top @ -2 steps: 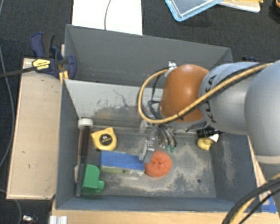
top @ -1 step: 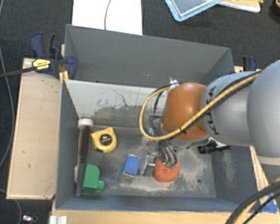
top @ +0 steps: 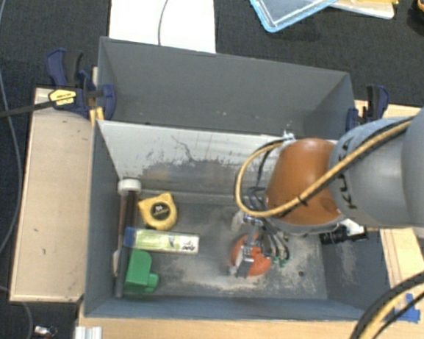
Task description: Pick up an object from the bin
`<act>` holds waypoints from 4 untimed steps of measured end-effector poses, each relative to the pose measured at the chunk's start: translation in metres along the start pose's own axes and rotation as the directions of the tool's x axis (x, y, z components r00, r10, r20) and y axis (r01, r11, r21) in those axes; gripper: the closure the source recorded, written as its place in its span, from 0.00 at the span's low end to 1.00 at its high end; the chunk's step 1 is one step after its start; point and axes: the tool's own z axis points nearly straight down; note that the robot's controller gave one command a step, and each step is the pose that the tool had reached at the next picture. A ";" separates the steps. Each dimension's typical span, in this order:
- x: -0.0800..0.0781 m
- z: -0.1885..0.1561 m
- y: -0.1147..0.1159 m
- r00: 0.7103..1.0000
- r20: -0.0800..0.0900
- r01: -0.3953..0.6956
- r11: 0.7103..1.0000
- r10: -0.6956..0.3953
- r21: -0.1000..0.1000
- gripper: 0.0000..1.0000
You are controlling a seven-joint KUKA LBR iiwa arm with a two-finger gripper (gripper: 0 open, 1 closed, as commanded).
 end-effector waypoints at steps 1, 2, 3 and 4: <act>0.020 -0.061 -0.024 1.000 -0.003 0.013 1.000 -0.013 -0.003 0.00; 0.014 -0.039 -0.061 0.999 0.004 -0.036 0.999 0.036 0.000 0.00; 0.014 -0.020 -0.070 0.999 0.000 -0.035 0.999 0.035 -0.002 0.00; 0.012 -0.003 -0.050 1.000 0.001 -0.018 1.000 0.018 0.000 0.00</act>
Offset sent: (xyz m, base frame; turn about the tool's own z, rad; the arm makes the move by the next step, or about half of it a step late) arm -0.0250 -0.0831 -0.0017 0.0674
